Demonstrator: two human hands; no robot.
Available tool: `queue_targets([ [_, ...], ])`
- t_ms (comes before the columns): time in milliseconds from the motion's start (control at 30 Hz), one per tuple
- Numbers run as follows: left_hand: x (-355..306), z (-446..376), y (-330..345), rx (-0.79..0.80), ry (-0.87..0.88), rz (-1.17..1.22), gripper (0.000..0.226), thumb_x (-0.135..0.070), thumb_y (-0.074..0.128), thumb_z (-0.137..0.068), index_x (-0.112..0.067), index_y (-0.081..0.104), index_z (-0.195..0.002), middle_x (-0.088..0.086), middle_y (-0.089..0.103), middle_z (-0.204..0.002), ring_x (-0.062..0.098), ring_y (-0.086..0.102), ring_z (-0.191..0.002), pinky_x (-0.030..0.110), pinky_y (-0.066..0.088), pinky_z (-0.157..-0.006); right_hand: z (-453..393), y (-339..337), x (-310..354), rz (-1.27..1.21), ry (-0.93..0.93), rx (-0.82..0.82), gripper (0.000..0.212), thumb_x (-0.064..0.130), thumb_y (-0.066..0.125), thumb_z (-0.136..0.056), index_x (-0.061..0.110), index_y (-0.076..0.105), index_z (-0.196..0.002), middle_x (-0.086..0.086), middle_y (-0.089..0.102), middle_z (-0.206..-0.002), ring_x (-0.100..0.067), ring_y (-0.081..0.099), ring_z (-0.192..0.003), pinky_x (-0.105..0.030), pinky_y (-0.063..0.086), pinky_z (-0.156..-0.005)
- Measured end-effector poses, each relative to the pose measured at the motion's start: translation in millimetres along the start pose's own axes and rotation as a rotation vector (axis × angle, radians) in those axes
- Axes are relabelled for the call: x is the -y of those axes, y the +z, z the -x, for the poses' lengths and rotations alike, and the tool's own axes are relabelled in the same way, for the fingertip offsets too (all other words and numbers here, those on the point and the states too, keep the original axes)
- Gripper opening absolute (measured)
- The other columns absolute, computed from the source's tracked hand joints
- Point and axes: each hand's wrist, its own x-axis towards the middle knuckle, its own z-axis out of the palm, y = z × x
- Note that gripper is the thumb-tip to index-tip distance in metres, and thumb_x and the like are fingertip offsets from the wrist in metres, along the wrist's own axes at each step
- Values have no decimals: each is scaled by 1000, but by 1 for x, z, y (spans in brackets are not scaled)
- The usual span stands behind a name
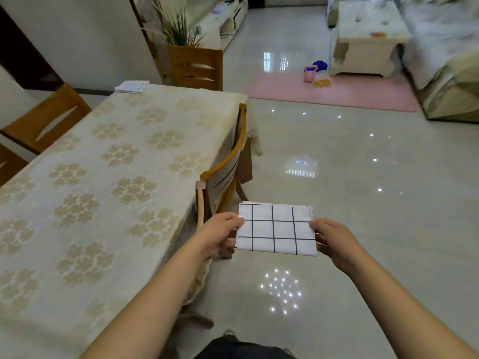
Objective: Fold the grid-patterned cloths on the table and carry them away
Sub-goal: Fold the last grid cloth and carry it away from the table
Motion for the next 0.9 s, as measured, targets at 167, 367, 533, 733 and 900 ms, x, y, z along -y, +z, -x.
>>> queue_targets([
  [167, -21, -24, 22, -12, 61, -59, 18, -25, 55, -97, -10, 65, -95, 1, 70, -81, 8, 68, -65, 17, 48, -51, -21, -16, 13, -32, -8, -38, 13, 12, 54, -94, 7, 65, -93, -6, 69, -86, -19, 65, -76, -32, 52, -69],
  [367, -50, -86, 29, -77, 140, -79, 21, -25, 53, -97, -15, 60, -80, -5, 61, -68, 9, 55, -59, 18, 40, -49, -72, -18, 39, -19, -35, -93, 12, 13, 54, -94, 6, 63, -91, -7, 66, -85, -19, 63, -75, -29, 52, -62],
  [533, -79, -149, 24, -67, 183, -80, 23, -26, 56, -95, -15, 62, -76, 1, 63, -72, 13, 58, -64, 24, 44, -55, -124, -13, 72, -38, -42, -147, 13, 13, 54, -94, 7, 64, -88, -8, 66, -84, -19, 63, -73, -27, 51, -56],
  [733, -127, -204, 26, -15, 245, -87, 18, -22, 56, -97, -13, 66, -86, 4, 73, -78, 18, 68, -71, 28, 50, -60, -168, -16, 114, -60, -115, -245, 17, 18, 55, -94, 4, 65, -91, -8, 67, -84, -20, 62, -75, -32, 53, -64],
  [900, -163, -253, 37, -18, 304, -113, 22, -36, 62, -89, -16, 66, -80, 11, 68, -76, 20, 59, -69, 35, 44, -66, -210, -28, 141, -111, -125, -298, 16, 20, 56, -93, 8, 66, -93, -6, 69, -85, -19, 63, -75, -33, 52, -65],
])
